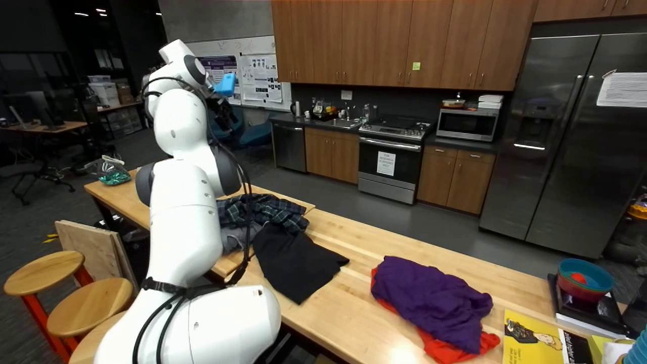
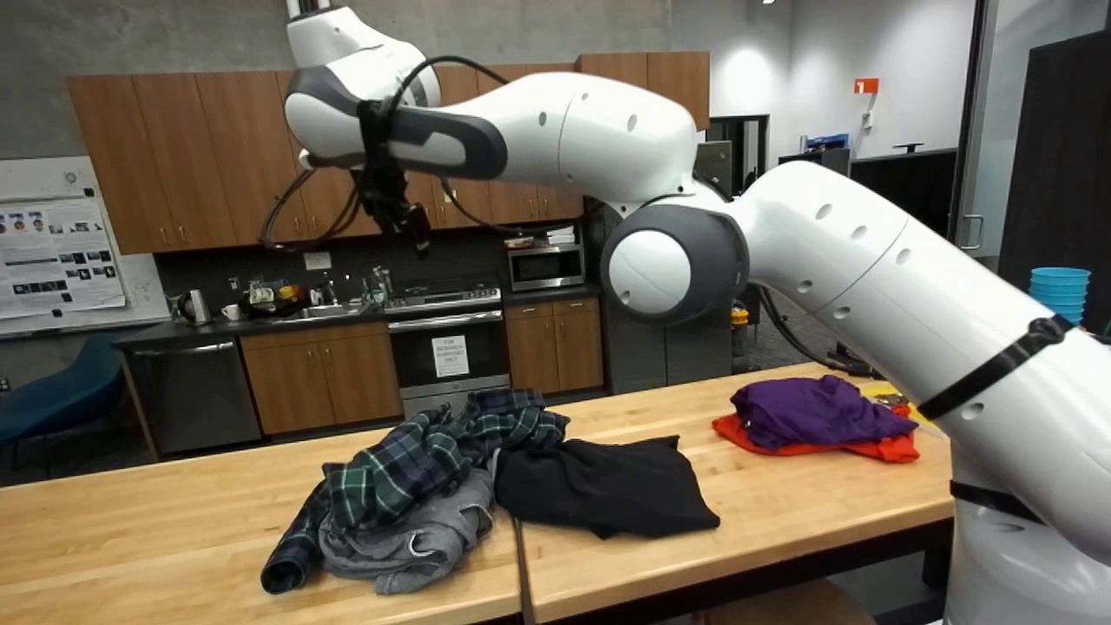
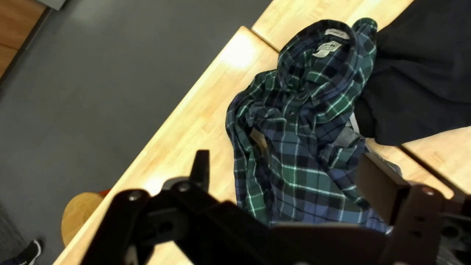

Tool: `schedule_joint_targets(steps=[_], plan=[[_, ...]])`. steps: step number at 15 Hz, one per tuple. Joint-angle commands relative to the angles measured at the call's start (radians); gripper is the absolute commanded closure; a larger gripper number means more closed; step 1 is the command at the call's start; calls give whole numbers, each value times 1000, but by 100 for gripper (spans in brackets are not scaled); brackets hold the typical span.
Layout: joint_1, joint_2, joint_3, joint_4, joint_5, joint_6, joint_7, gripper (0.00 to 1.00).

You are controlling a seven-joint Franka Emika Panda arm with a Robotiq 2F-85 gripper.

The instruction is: Move the checked shirt to the left

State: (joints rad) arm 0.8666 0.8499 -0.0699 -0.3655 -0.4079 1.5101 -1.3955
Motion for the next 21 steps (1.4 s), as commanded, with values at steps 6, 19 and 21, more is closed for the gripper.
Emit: schedule_joint_targets(steps=[6, 19, 21], plan=[[-212, 6, 39, 15, 133, -161, 62, 0], [-393, -7, 105, -22, 250, -191, 307, 0], [-402, -1, 108, -7, 261, -219, 415, 0]])
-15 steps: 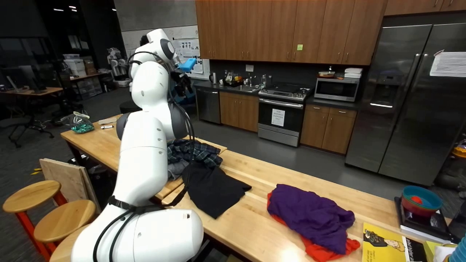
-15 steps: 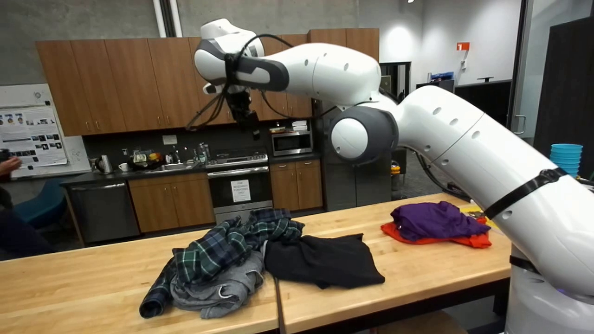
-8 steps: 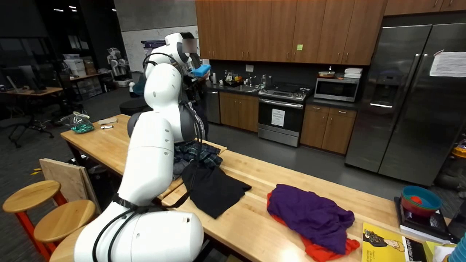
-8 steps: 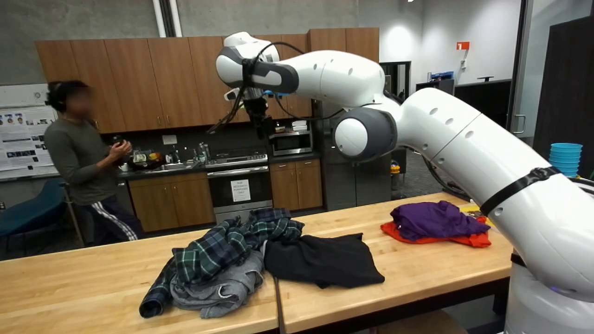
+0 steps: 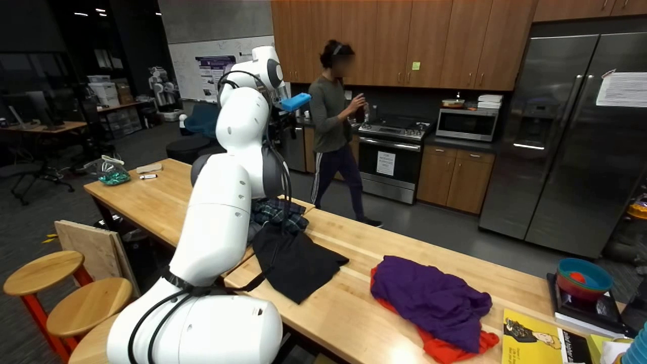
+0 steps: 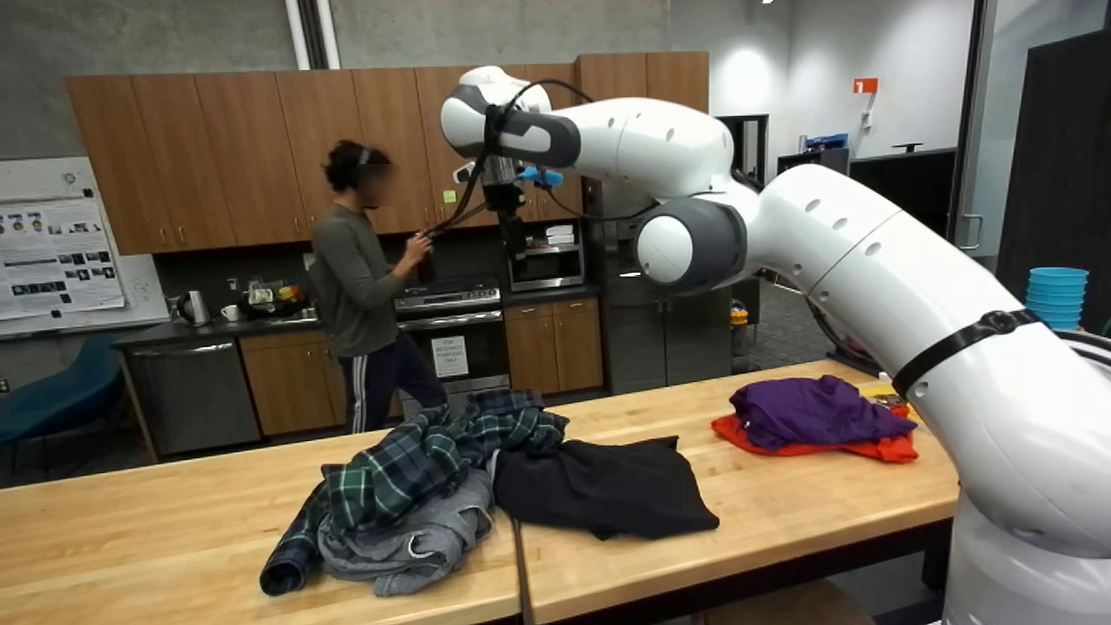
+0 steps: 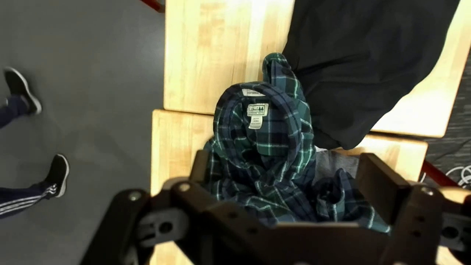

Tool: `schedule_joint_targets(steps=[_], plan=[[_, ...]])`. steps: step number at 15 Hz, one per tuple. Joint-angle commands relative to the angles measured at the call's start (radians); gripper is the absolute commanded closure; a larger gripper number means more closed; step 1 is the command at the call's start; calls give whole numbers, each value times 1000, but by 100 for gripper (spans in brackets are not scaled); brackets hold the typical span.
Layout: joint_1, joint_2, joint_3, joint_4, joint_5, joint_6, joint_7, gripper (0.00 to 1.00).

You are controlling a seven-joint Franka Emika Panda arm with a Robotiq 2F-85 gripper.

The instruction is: Move the checked shirt to the left

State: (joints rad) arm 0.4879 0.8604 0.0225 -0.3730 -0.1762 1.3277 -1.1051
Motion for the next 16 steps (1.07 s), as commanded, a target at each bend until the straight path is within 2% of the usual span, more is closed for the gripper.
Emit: schedule_joint_targets(steps=[1, 4, 7, 16], plan=[[-51, -2, 25, 3, 51, -40, 162, 0], [-81, 27, 13, 14, 48, -13, 303, 0], [-113, 65, -3, 11, 31, -40, 428, 0], [-143, 209, -94, 17, -101, -322, 622, 0]])
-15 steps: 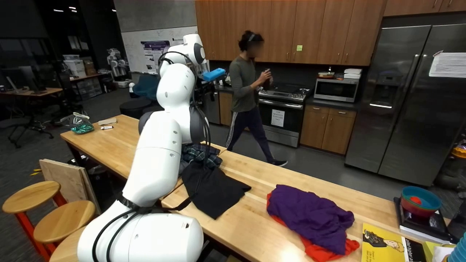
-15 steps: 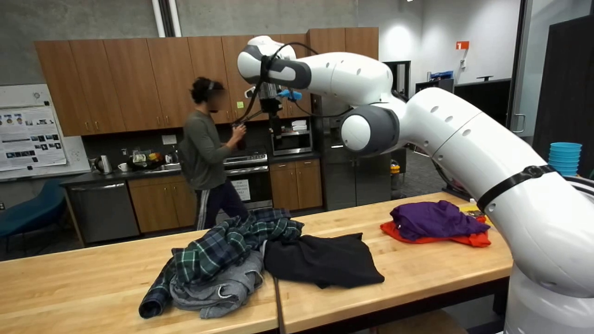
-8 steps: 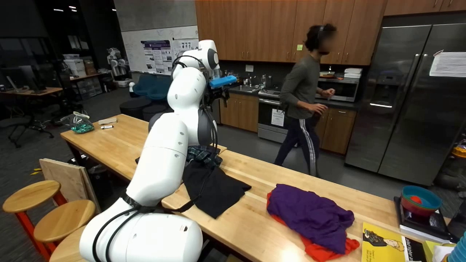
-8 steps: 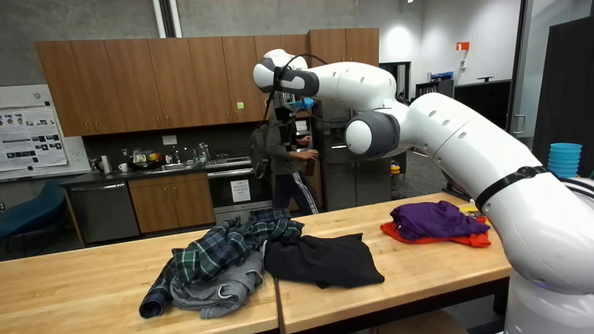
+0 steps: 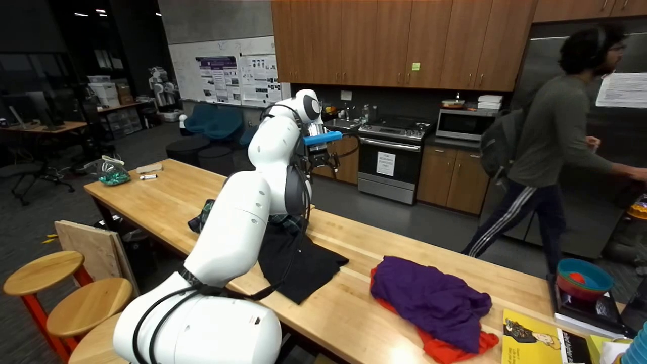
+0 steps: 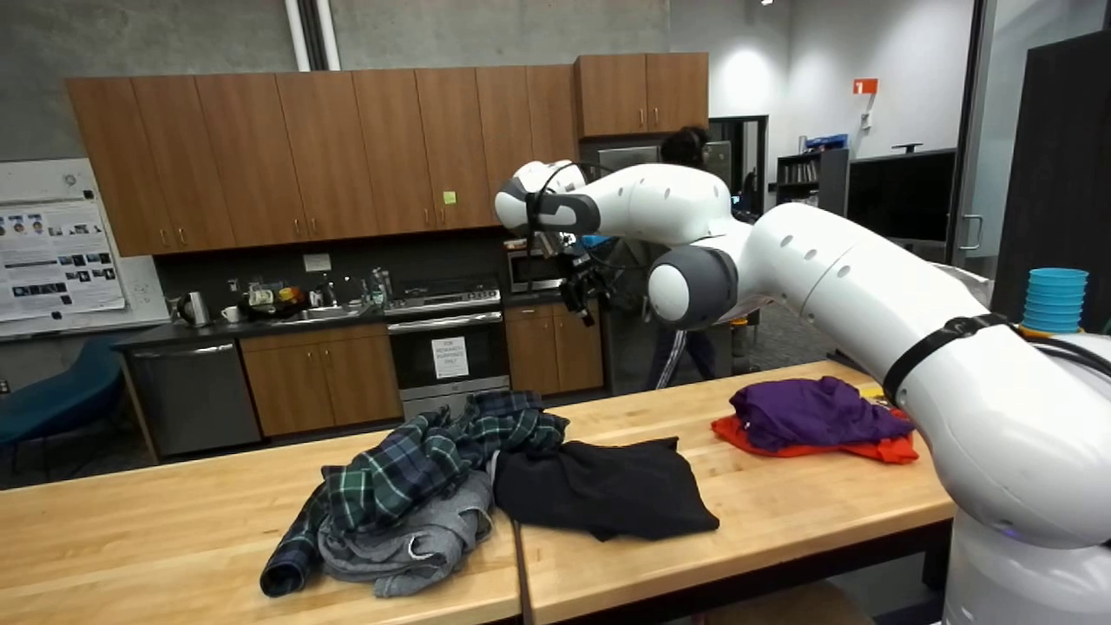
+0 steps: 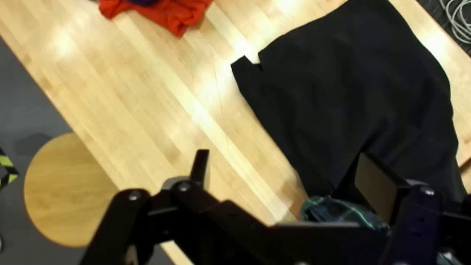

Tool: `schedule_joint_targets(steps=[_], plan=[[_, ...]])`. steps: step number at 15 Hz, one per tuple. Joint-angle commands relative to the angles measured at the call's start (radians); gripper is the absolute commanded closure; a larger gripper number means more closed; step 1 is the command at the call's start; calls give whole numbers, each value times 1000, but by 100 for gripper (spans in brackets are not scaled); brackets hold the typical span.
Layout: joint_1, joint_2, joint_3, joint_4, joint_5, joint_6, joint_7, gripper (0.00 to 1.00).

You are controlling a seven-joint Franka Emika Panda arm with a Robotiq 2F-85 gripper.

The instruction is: Move the checked shirt to the left

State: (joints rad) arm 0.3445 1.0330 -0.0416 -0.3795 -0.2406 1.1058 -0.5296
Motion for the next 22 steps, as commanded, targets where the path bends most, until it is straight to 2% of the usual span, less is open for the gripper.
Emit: schedule_joint_targets(steps=[1, 6, 10, 12, 13, 17, 21, 22], plan=[[-1, 51, -38, 21, -50, -142, 59, 0], [-16, 126, -56, 14, -77, -361, 143, 0], [-58, 187, -70, 48, -67, -445, 318, 0], [-76, 204, -90, 83, -80, -456, 388, 0], [-81, 150, -99, -15, -78, -414, 439, 0], [-101, 168, -159, -14, -132, -368, 550, 0], [-113, 258, -226, 74, -234, -362, 606, 0], [-115, 264, -240, 63, -257, -355, 627, 0]])
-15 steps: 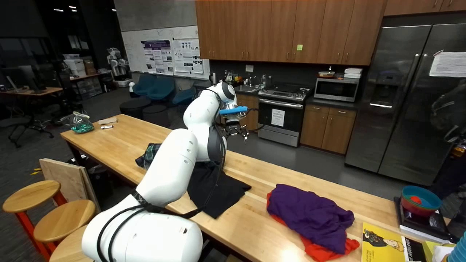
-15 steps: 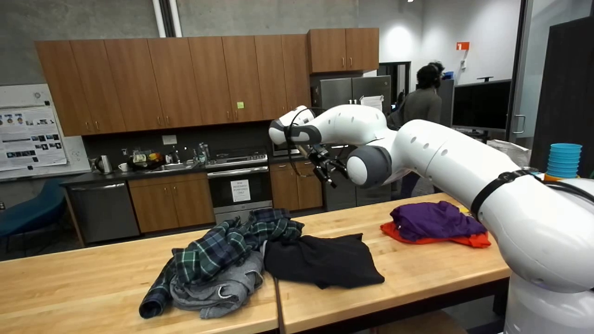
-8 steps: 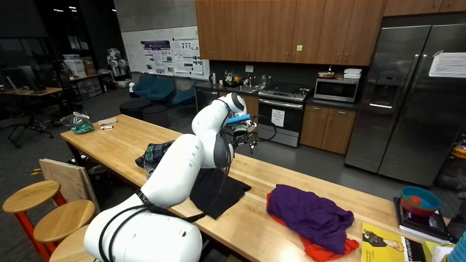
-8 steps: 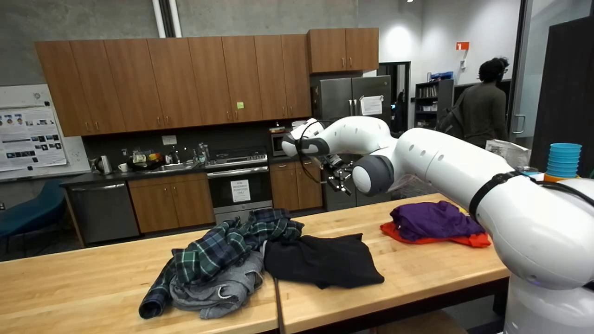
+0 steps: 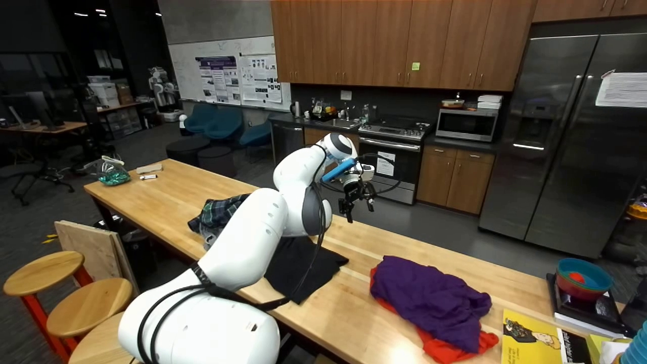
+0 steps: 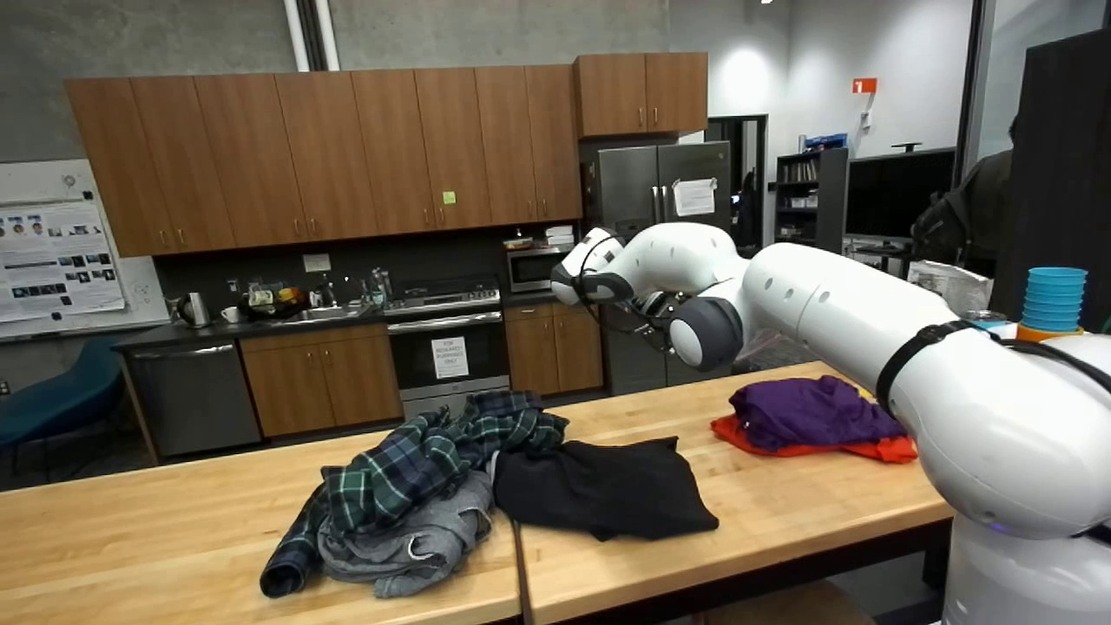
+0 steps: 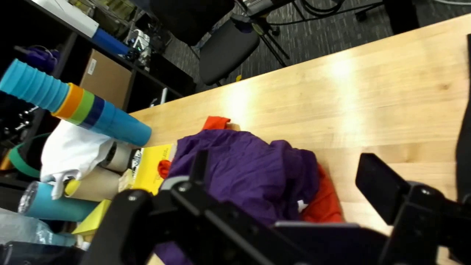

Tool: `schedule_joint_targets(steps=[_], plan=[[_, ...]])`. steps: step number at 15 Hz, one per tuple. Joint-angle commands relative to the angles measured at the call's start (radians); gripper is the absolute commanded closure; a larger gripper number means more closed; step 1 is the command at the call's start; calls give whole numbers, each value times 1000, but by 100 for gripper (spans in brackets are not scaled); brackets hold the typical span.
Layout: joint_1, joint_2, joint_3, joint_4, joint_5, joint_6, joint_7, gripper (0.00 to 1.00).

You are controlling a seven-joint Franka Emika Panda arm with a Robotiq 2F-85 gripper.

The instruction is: Move the checked shirt to the left

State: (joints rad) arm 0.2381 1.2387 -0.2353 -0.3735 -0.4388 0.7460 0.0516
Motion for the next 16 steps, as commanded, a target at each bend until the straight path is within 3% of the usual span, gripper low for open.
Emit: schedule_joint_targets(steps=[1, 2, 9, 11, 16], plan=[[0, 24, -65, -29, -66, 38, 90, 0], [-13, 84, -75, 52, -100, 15, 97, 0], [-43, 197, -157, 72, -172, 46, 313, 0], [-48, 186, -156, 18, -159, 123, 399, 0], [-82, 211, -173, 26, -157, 339, 555, 0]])
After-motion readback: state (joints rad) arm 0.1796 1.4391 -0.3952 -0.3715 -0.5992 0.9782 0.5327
